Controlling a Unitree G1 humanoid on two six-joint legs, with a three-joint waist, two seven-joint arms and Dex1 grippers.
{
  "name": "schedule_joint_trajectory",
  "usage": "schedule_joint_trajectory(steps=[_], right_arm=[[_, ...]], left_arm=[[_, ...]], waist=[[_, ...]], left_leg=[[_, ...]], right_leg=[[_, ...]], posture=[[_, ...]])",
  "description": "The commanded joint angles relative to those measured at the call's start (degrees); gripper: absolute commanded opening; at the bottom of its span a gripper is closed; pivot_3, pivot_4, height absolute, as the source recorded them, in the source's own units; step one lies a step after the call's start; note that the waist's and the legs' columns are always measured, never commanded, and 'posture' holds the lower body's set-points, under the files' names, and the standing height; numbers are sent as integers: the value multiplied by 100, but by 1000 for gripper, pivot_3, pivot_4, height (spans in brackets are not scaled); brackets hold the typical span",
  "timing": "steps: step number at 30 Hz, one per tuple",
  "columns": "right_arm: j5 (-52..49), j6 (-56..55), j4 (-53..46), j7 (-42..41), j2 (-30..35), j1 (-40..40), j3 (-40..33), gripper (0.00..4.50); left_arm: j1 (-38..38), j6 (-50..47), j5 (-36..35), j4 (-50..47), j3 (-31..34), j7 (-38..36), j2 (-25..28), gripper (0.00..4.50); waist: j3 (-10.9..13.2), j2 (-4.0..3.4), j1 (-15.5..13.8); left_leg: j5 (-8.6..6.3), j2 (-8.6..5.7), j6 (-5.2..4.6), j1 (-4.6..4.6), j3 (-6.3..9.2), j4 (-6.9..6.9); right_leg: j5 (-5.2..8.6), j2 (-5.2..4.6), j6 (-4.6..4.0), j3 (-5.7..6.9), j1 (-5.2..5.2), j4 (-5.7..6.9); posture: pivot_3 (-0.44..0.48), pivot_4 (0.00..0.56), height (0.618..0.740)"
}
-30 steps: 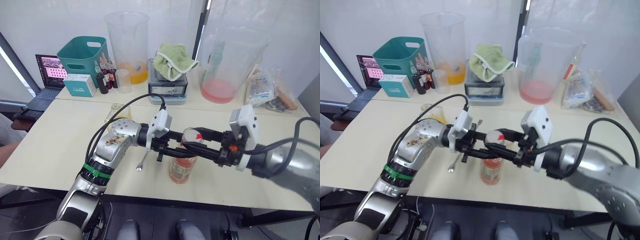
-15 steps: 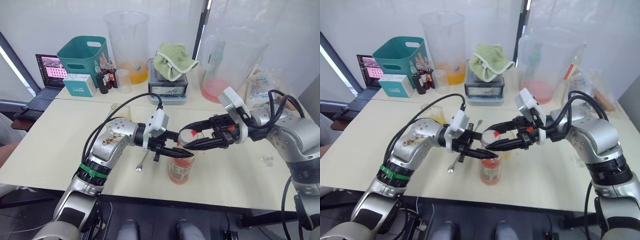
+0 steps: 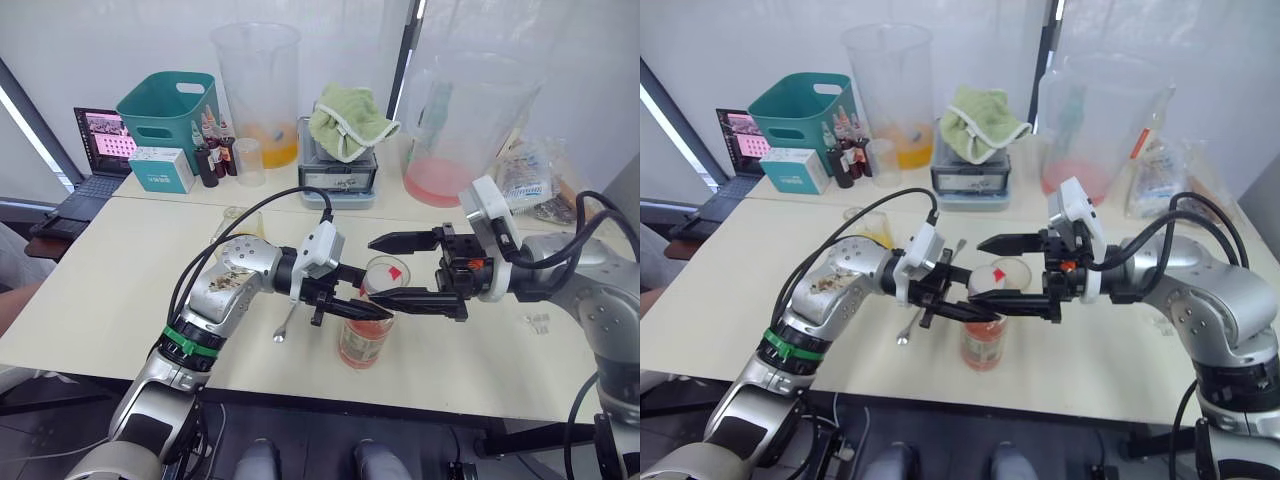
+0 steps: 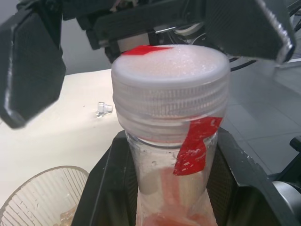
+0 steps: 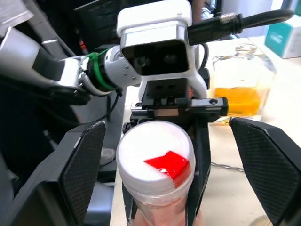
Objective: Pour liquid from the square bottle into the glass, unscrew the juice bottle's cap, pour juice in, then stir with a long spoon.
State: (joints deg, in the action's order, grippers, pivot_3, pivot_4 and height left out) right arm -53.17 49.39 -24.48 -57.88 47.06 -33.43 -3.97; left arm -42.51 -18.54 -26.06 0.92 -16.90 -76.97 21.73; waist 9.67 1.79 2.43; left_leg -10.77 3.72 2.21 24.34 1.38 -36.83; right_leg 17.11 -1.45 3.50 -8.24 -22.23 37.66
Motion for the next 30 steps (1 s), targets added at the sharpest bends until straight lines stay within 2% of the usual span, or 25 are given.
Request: schedule_joint_trajectory(steps=[1,5,12,14,15,17,19,21,25,30], right_arm=[[-475,235,-675,787,-77,231,-545,4493],[-1206,480,-1286,1861,-152,659,-1096,4493],[-2768,404,-2100,3535,162,1279,-1708,4493],[-3178,297,-2303,3964,330,1471,-1777,4493],[-3347,223,-2368,4145,405,1539,-1793,4493],[-3475,120,-2552,4650,551,1686,-1723,4493],[-3473,-10,-2732,5134,573,1802,-1536,4493],[-3461,-144,-2812,5453,581,1825,-1368,4493],[-3183,-253,-2846,5874,592,1762,-1032,4493],[-2794,-263,-2865,5990,657,1902,-770,4493]], left_arm=[[13,46,200,21,-30,99,16,1506],[60,53,198,3,-12,107,29,1506],[83,79,199,54,21,110,36,1506],[86,83,195,63,27,105,36,1506],[87,84,191,66,32,101,38,1506],[85,92,194,88,37,78,30,1506],[70,101,199,122,35,60,16,1506],[61,109,198,141,33,52,12,1506],[36,141,206,202,26,23,-4,1506],[11,180,220,258,19,2,-30,1506]], waist=[[0,0,2],[0,0,-2],[-2,6,-13],[-17,32,-59],[-21,48,-55],[-22,65,-30],[-29,57,39],[-30,56,43],[-30,57,6],[-30,57,11]], left_leg=[[0,0,0,1,-1,0],[0,0,0,2,1,0],[0,15,0,-9,-29,2],[-1,67,1,-23,-172,19],[-2,109,1,-32,-318,45],[-6,121,-7,-80,-474,89],[-22,67,-35,-74,-405,91],[-22,67,-34,-48,-366,70],[-22,65,-34,2,-324,30],[-22,63,-35,4,-307,25]], right_leg=[[0,0,0,-1,-1,0],[0,0,0,0,0,-1],[0,5,-2,-28,-15,0],[-12,19,-23,-129,-131,15],[-36,36,-43,-241,-193,21],[-77,75,-20,-415,-225,9],[-88,71,29,-437,-163,-35],[-87,64,59,-394,-146,-66],[-92,56,53,-346,-151,-65],[-93,56,52,-333,-144,-61]], posture=[[0,150,740],[0,150,740],[0,150,740],[0,150,740],[0,150,740],[0,150,740],[0,150,740],[0,150,740],[0,150,740],[0,150,740]])
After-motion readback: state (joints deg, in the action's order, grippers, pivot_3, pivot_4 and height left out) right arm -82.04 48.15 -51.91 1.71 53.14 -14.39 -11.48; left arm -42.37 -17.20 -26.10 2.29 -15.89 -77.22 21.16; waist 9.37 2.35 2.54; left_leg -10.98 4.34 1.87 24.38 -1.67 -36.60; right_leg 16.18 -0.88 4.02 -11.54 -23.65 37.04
